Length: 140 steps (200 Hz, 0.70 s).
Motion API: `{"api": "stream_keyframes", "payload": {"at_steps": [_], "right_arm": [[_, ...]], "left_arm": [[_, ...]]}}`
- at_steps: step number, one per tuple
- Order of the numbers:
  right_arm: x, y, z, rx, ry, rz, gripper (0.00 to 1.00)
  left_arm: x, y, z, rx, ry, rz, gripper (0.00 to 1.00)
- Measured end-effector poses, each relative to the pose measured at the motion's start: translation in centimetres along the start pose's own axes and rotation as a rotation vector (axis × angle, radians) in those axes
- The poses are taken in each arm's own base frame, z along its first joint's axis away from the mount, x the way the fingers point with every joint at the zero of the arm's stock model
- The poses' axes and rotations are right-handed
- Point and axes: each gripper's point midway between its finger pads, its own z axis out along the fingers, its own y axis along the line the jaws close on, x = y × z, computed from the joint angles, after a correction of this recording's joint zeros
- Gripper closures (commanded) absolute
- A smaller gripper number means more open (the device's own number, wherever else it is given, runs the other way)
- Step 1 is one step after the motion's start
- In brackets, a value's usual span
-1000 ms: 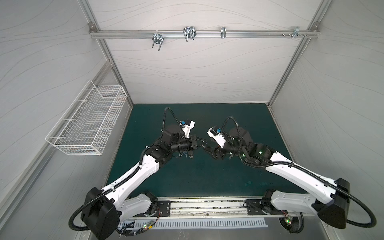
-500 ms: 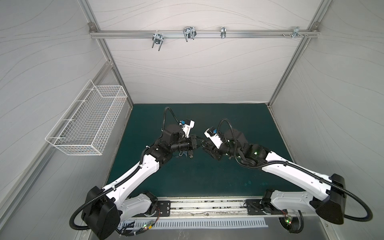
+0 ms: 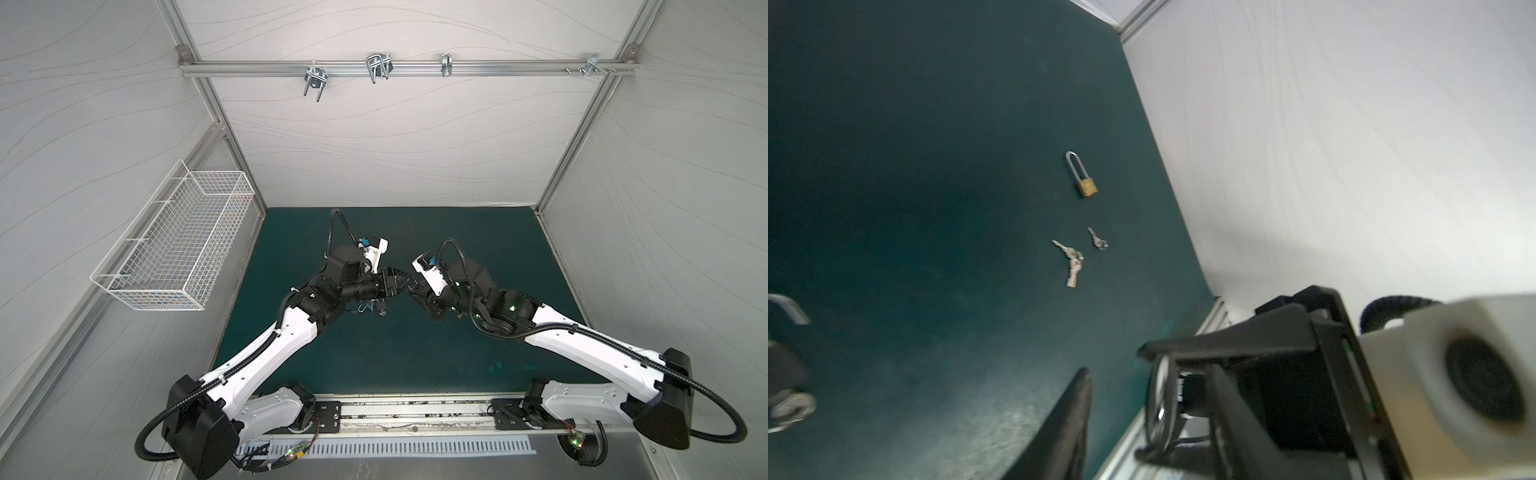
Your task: Lock with the key
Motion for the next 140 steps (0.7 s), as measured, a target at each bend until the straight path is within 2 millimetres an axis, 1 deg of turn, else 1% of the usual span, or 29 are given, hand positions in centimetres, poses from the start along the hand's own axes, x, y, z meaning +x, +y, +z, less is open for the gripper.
{"api": "stream_keyframes", "payload": {"at_steps": [8,17,25,41,51,71,87,105,122,140], "right_arm": [[0.5,-0.8,-0.2,0.032,0.006,0.022,1.0],[1.4,-2.0,-0.4,0.07,0.017,0.054,1.0],[2.4,-3.1,-0.6,0.101,0.032,0.084,1.0],[4.6,-5.7,-0.9,0.165,0.08,0.163,1.0],[6.1,-7.7,-1.1,0.217,0.117,0.222,1.0],[8.6,-10.9,-1.3,0.285,0.197,0.323,1.0],[10.3,-12.7,-0.9,0.32,0.267,0.385,1.0],[12.0,-13.9,0.2,0.337,0.356,0.427,1.0],[13.2,-14.8,1.4,0.343,0.428,0.451,1.0],[14.1,-15.7,3.0,0.344,0.486,0.466,1.0]], "left_arm": [[-0.3,0.6,-0.4,-0.052,-0.014,0.019,0.11],[-0.4,1.3,-0.9,-0.107,-0.021,0.047,0.05],[-0.4,2.2,-1.2,-0.162,-0.025,0.064,0.02],[0.0,4.2,-1.8,-0.271,-0.015,0.078,0.01],[0.6,5.7,-2.2,-0.341,0.0,0.081,0.01],[1.7,7.3,-2.5,-0.425,0.027,0.092,0.01],[3.1,7.8,-2.1,-0.465,0.062,0.115,0.01],[4.7,8.2,-1.0,-0.497,0.114,0.142,0.01],[6.1,8.9,0.3,-0.526,0.168,0.149,0.01],[6.8,10.0,1.0,-0.564,0.203,0.137,0.01]]}}
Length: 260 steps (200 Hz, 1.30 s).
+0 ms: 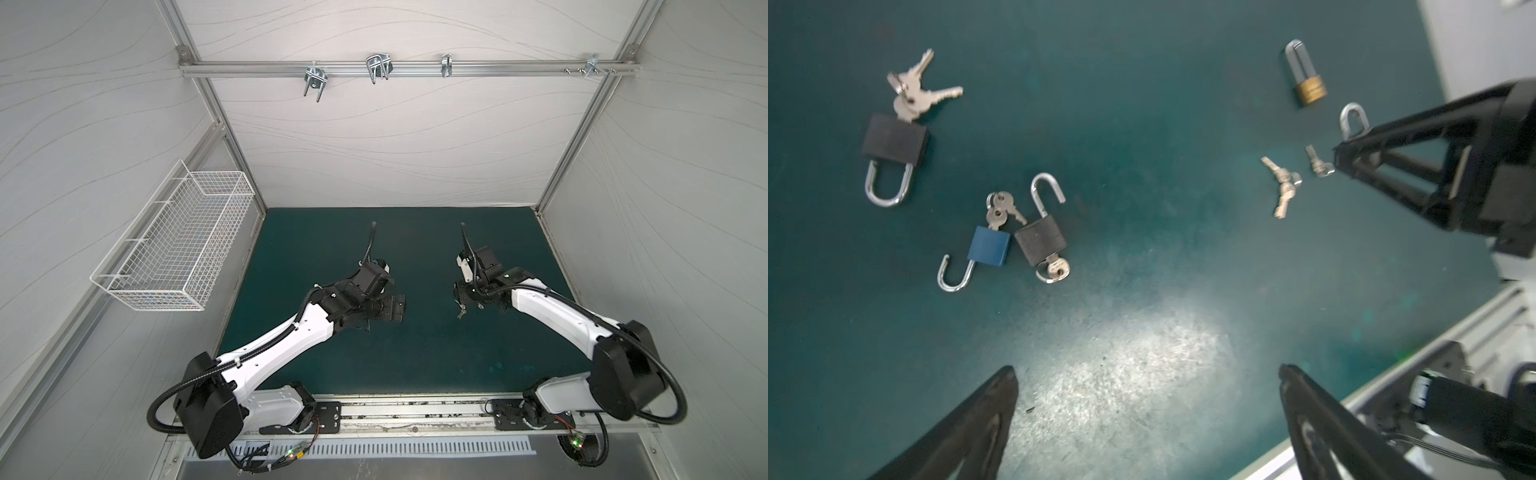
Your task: Lock with the key
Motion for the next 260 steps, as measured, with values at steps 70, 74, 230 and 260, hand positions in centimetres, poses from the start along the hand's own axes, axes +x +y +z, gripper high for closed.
{"api": "stream_keyframes", "payload": {"at_steps": [70,74,230,260], "right_arm": [[-1.3,-3.2,5.8,0.058,0.136,0.036,1.0],[-1.4,-3.3,6.0,0.06,0.139,0.035,1.0],[-2.4,-4.1,9.2,0.099,0.216,-0.004,0.51],[-2.4,-4.1,9.2,0.095,0.219,-0.007,0.42]], "left_arm": [[-0.3,0.5,-0.8,0.003,-0.066,-0.031,0.01],[-0.2,0.6,-0.9,0.007,-0.075,-0.032,0.01],[0.8,0.9,-2.2,0.056,-0.107,-0.08,0.01],[1.2,0.9,-2.1,0.067,-0.098,-0.084,0.01]]}}
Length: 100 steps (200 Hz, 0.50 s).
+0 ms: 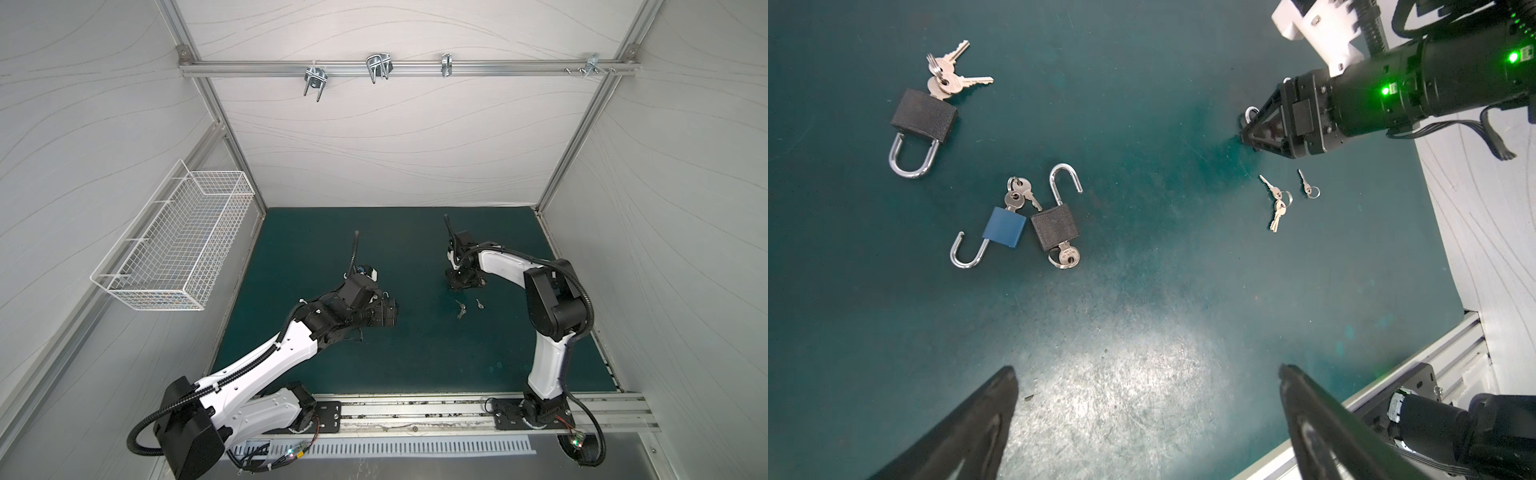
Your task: Lock with the key
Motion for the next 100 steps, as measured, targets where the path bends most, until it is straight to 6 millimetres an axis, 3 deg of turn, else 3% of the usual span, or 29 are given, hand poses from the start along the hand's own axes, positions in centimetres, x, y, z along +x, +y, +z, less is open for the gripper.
{"api": "stream_keyframes", "payload": {"at_steps": [37,64,78,100], "right_arm": [[0.1,0.0,-0.5,0.001,-0.004,0.001,0.41],[0.4,0.7,-3.3,-0.013,-0.084,-0.018,0.41],[0.8,2.1,-5.6,-0.042,-0.158,-0.052,0.42],[1.5,6.8,-8.8,-0.116,-0.257,-0.15,0.43]], "left_arm": [[0.2,0.1,0.0,0.008,0.009,-0.008,0.01],[-0.3,0.9,-0.3,0.025,-0.008,-0.061,0.01],[-0.5,2.0,-0.3,0.027,-0.019,-0.108,0.01],[-0.7,3.7,-0.1,0.011,-0.026,-0.176,0.01]]}}
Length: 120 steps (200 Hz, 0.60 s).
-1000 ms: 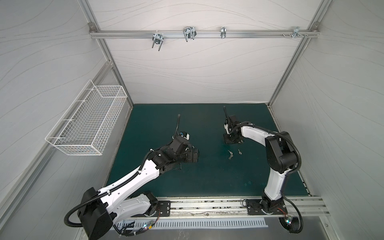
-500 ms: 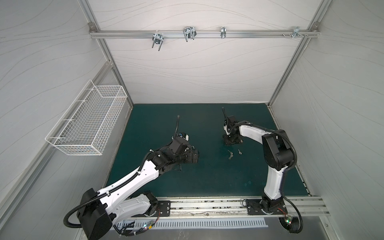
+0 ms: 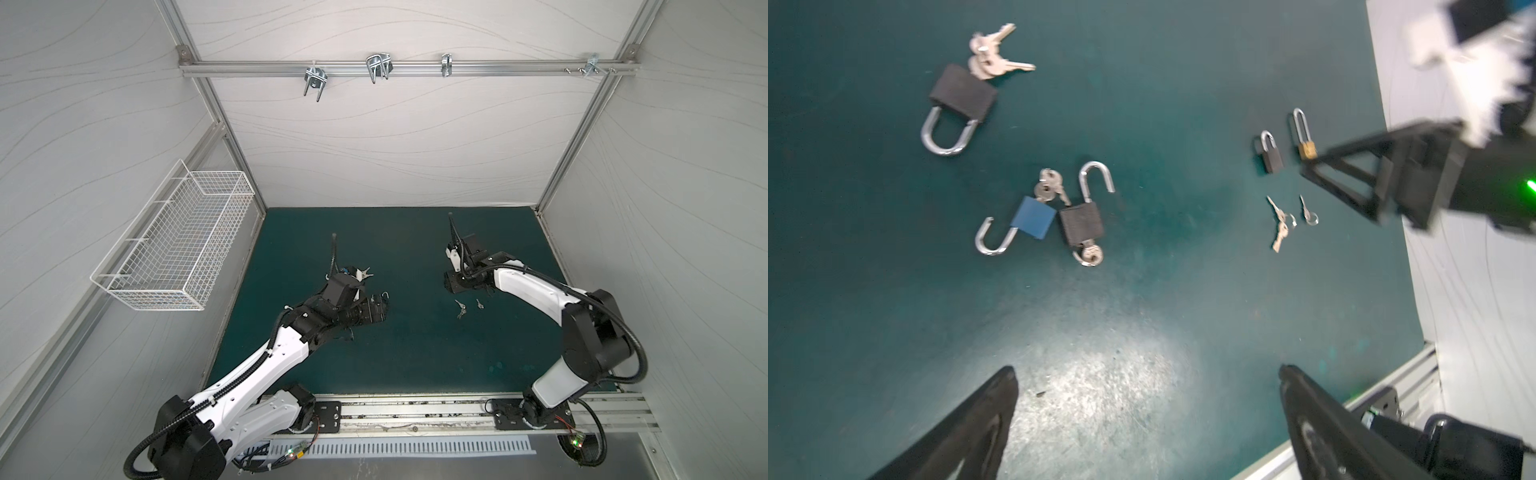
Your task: Lock with the key
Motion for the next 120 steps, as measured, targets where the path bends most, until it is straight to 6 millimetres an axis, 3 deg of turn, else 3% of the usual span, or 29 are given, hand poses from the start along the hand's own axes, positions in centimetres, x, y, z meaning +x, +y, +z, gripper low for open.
{"api": "stream_keyframes", "payload": {"at_steps": [29,66,90,120], "right_arm": [[0.7,6.8,-0.5,-0.076,-0.028,-0.097,0.44],[2.7,13.5,1.5,-0.113,0.033,-0.134,0.44],[2.7,16.0,3.3,-0.104,0.058,-0.13,0.41],[1.9,17.4,5.0,-0.082,0.066,-0.091,0.37]], "left_arm": [[-0.6,1.9,0.0,-0.005,-0.025,-0.101,0.02],[-0.7,4.8,0.1,-0.011,-0.042,-0.255,0.02],[-1.1,6.0,-0.5,0.009,-0.073,-0.337,0.02],[-1.5,7.0,-1.4,0.041,-0.107,-0.416,0.02]]}}
